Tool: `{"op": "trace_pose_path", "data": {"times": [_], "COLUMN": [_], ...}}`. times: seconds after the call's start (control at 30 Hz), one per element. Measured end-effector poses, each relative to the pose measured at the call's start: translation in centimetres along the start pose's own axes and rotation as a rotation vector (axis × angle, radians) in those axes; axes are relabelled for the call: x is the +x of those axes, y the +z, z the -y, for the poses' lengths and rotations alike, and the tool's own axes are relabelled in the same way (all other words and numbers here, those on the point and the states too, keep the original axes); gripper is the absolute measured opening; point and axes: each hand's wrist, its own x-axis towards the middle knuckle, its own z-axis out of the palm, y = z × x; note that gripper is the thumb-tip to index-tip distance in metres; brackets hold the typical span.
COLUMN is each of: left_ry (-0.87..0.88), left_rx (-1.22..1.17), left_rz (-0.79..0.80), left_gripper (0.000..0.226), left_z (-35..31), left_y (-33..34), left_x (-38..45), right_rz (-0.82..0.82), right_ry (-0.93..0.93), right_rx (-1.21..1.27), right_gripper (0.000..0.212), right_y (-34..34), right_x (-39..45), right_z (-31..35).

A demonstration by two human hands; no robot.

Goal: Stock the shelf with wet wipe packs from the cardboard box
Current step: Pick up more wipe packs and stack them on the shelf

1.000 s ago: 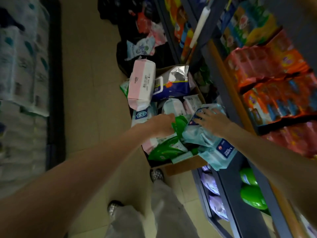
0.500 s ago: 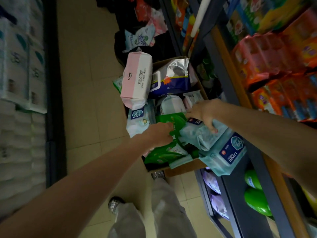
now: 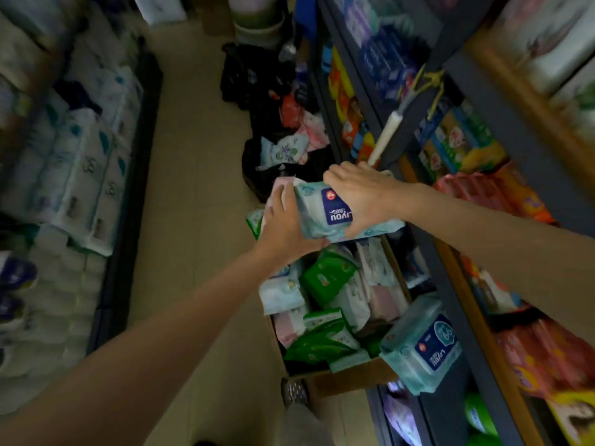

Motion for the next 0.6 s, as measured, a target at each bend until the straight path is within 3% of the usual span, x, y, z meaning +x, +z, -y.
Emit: {"op": "trace_pose_path", "data": {"times": [0.23, 0.5, 0.6], "left_ry": [0.229, 0.217, 0.252], "left_rx": [0.164, 0.456, 0.657], "left_rz": [-0.279, -0.809, -1.055], "left_gripper": [0.113, 0.092, 0.072], "left_z": [2.2, 9.0, 10.1], "left_y": [-15.3, -36.4, -44.5], "left_x": [-2.2, -14.3, -21.7], "right_rz": [-0.409, -0.883, -1.124], "right_ry": [-0.084, -0.300, -0.394], "right_rx": [-0.165, -0.289, -0.176], "right_gripper": [0.085, 0.081, 0.086], "right_y": [-13.9, -30.1, -35.9], "right_x": [2.8, 8.0, 9.6], "right_z": [8.4, 24.8, 32.3]}}
